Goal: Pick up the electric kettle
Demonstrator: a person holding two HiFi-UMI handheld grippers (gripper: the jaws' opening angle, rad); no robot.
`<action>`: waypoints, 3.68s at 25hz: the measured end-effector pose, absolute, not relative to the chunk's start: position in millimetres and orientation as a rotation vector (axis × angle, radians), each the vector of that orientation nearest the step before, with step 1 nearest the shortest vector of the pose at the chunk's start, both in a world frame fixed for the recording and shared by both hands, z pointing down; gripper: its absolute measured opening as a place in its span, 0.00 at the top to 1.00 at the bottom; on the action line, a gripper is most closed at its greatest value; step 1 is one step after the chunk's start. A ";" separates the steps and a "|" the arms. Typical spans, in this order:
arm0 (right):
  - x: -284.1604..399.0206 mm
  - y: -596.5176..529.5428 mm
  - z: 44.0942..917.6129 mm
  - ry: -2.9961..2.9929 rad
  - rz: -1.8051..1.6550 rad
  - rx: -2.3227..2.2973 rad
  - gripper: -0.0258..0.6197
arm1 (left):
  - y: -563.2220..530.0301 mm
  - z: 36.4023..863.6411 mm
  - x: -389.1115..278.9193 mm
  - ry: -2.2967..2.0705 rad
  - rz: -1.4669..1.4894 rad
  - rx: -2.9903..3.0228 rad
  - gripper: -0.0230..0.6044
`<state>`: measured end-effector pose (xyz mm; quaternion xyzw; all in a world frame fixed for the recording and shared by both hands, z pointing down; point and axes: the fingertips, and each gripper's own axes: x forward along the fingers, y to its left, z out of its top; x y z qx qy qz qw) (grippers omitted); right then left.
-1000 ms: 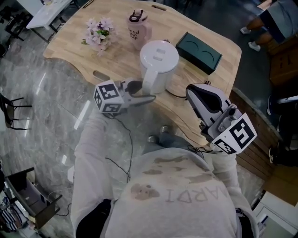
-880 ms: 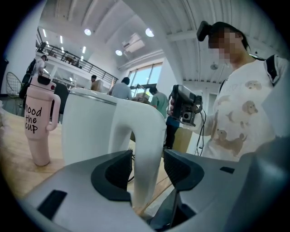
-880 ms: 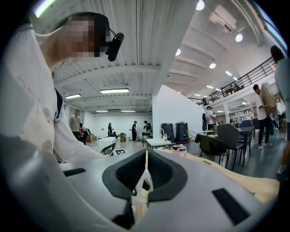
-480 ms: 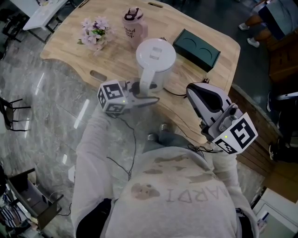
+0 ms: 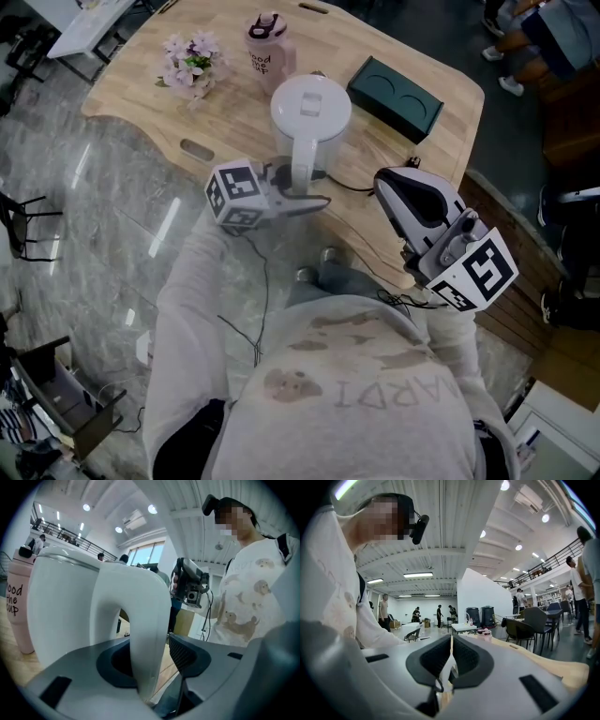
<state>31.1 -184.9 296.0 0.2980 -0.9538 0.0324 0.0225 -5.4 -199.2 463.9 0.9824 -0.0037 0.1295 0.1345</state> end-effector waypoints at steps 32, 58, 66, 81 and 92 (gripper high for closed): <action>68.8 -180.1 292.6 -2.964 0.098 0.972 0.92 | -226.1 468.0 45.2 -0.490 0.439 2.977 0.80; 60.3 -150.8 277.1 -3.015 0.057 0.957 0.92 | -174.2 370.4 41.4 -0.497 0.270 3.057 0.79; 39.6 -126.4 271.7 -3.034 0.039 0.916 0.92 | -132.2 326.8 19.5 -0.541 0.172 3.080 0.79; 34.5 -125.1 281.5 -3.087 0.027 0.804 0.92 | -113.3 288.9 8.1 -0.731 0.110 3.055 0.79; 17.6 -110.2 271.6 -3.099 0.011 0.742 0.92 | -92.0 259.6 -9.3 -0.853 0.114 3.044 0.79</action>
